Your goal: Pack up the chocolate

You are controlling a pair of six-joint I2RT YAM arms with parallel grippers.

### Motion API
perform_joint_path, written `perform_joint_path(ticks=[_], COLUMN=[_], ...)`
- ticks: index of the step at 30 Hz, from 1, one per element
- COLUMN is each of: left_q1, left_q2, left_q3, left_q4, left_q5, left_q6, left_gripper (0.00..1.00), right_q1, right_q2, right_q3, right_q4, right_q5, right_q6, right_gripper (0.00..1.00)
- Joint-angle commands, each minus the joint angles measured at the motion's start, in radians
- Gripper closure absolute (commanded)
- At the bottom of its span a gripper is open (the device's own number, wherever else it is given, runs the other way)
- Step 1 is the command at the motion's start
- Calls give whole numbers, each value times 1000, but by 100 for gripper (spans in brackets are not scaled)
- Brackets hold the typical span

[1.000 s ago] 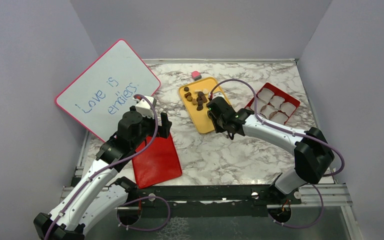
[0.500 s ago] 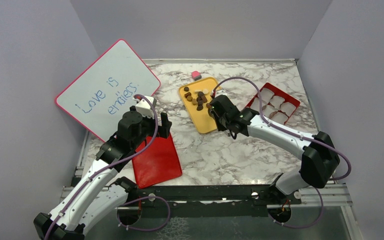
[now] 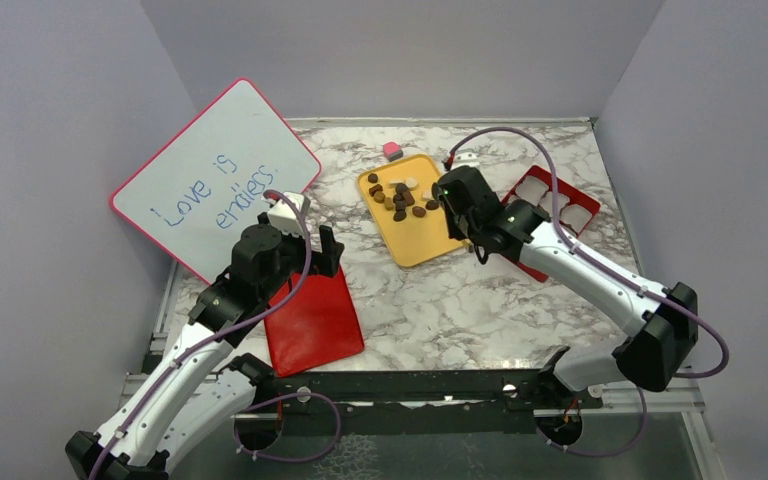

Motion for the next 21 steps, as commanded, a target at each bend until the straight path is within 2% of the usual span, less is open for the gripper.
perform_joint_path(ticks=[1, 5, 13, 21], left_q1=[-4, -4, -5, -14], left_q2=[-38, -55, -82, -88], left_q3=[-37, -44, -62, -65], left_q4=[-2, -1, 2, 2], left_q5=[24, 32, 45, 46], left_q6=[2, 4, 5, 6], left_gripper=[1, 1, 1, 1], right_q1=[-73, -156, -392, -578], right_q2=[-65, -88, -94, 9], right_q3=[41, 46, 11, -9], right_q4=[-66, -88, -112, -144], right_q5=[70, 111, 88, 86], right_q6=[13, 13, -1, 0], right_gripper=[77, 77, 76, 76])
